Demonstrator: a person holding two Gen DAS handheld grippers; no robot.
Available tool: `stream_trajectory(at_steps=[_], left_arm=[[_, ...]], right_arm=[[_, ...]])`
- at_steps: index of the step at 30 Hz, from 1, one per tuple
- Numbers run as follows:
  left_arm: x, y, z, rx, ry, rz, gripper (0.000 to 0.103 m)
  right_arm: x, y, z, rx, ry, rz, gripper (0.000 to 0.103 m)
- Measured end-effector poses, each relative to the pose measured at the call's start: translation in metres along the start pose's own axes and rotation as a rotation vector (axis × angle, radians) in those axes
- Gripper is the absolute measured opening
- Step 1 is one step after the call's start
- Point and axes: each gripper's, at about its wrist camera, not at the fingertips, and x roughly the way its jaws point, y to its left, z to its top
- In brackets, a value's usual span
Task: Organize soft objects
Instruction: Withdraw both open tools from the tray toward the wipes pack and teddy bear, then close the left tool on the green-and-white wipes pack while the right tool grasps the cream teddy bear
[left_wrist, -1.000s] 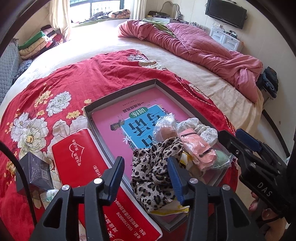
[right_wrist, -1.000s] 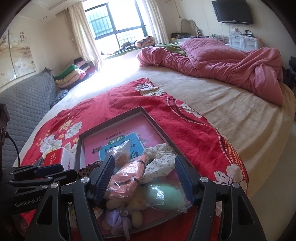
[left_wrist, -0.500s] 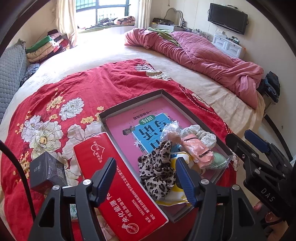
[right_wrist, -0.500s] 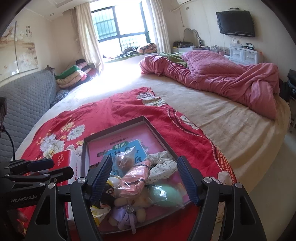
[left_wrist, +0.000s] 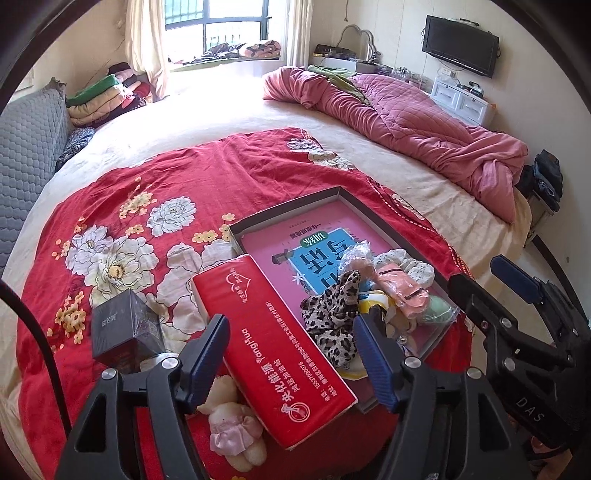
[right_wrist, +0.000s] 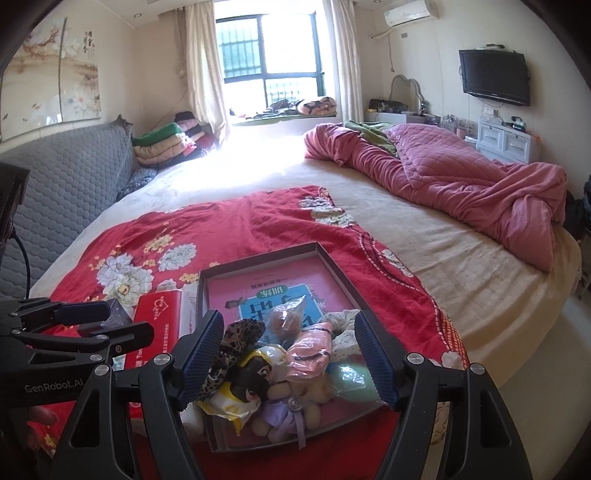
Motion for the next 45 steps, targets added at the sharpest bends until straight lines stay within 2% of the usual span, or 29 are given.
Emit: stream_trajectory(at_steps=[11, 24, 45], left_arm=[[-0.028, 0.022, -0.019, -0.011, -0.030, 0.043, 0.071], [-0.050, 0.068, -0.042, -0.087, -0.035, 0.074, 0.072], [-0.036, 0.151, -0.077, -0.241, 0.033, 0.129, 0.072]], right_arm=[[-0.020, 0.041, 0.003, -0.059, -0.025, 0.047, 0.077], [-0.032, 0.086, -0.003, -0.144, 0.007, 0.097, 0.078], [-0.020, 0.152, -0.030, -0.266, 0.083, 0.201, 0.078]])
